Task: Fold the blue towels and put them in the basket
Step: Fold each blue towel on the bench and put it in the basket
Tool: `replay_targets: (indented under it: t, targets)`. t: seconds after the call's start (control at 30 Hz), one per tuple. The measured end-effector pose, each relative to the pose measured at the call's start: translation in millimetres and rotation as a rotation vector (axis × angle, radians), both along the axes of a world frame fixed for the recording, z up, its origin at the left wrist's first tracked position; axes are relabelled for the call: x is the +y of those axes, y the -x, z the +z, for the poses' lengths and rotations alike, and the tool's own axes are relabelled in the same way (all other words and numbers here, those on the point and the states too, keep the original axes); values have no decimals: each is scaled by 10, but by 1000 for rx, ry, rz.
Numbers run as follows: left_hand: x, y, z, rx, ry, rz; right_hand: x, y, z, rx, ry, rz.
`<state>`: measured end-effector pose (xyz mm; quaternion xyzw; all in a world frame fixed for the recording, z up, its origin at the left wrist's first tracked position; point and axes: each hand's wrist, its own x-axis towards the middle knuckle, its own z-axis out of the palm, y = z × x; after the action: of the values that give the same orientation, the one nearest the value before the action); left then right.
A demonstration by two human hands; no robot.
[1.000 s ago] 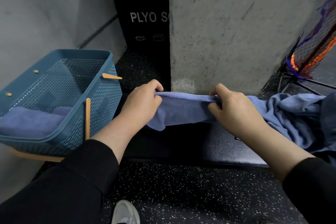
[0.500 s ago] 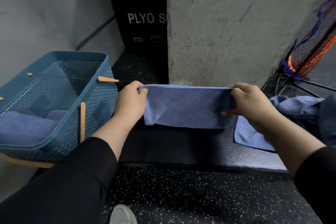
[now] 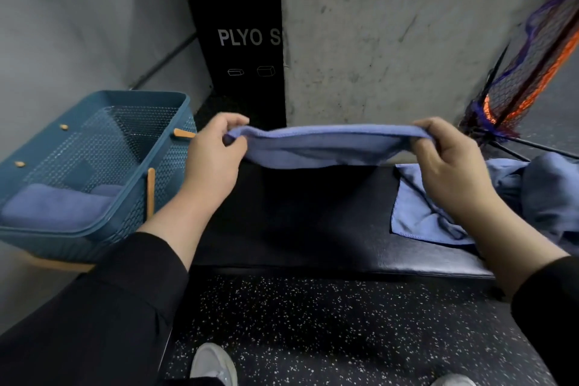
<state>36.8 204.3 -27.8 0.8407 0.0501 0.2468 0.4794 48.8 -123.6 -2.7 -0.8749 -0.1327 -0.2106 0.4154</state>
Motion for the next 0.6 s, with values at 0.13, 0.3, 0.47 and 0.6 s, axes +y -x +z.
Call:
replay_targets:
  t: [0.13, 0.3, 0.47, 0.6]
  targets:
    - [63, 254, -134, 145, 96, -96, -152, 200, -139, 215, 174, 104]
    - [135, 437, -372, 477, -46, -280, -195, 370, -346, 583, 490, 278]
    - [145, 456, -499, 647, -208, -397, -138, 350, -480, 665, 498, 358]
    - [56, 357, -543, 636, -175, -410, -46, 207, -534, 642, 407, 305]
